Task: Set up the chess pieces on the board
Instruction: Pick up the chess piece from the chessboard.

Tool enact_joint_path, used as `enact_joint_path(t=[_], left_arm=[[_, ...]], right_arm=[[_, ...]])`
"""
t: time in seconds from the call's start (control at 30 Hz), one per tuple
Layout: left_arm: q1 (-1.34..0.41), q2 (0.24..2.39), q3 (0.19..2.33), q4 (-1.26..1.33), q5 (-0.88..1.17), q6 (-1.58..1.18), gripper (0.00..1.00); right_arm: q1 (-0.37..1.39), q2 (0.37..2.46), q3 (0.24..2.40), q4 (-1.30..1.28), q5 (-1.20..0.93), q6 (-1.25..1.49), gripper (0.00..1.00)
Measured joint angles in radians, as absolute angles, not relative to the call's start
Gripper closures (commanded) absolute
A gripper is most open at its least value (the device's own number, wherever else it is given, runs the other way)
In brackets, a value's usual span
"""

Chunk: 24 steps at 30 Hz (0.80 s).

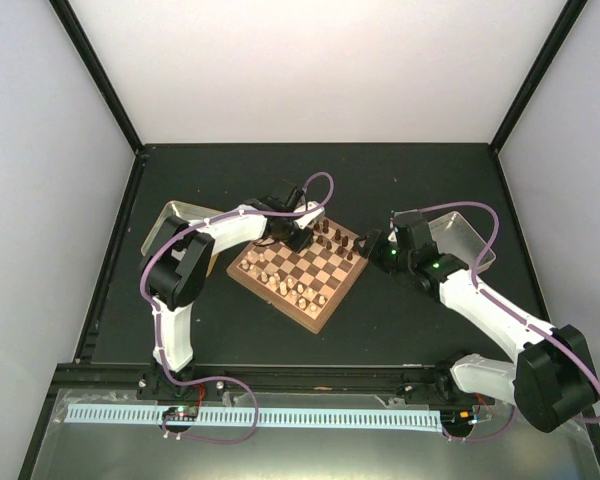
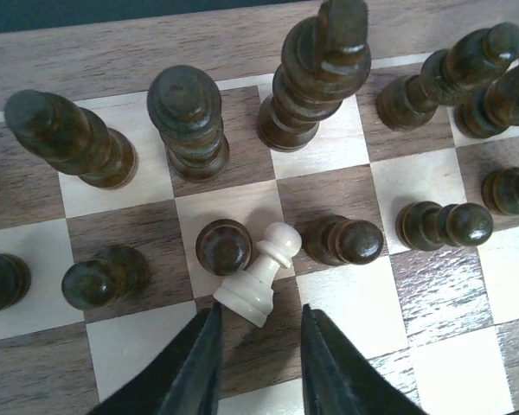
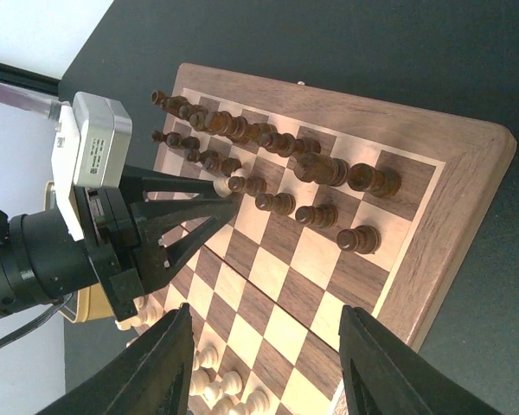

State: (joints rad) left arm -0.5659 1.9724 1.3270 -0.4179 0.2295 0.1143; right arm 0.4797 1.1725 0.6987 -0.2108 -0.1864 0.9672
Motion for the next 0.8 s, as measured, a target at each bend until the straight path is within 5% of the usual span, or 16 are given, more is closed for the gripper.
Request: enact_joint_path(t=[0.4, 0.8], left_arm=[[-0.566, 1.972, 1.338, -0.421, 0.206, 0.122, 0.63], [-0.565, 2.0, 1.377, -0.424, 0.213, 0.15, 0.67]], right_arm=[[0.48, 1.172, 0.698, -0.21, -0.187, 0.968, 0.52], [0.48, 1.172, 0.693, -0.21, -0.187, 0.968, 0.52]])
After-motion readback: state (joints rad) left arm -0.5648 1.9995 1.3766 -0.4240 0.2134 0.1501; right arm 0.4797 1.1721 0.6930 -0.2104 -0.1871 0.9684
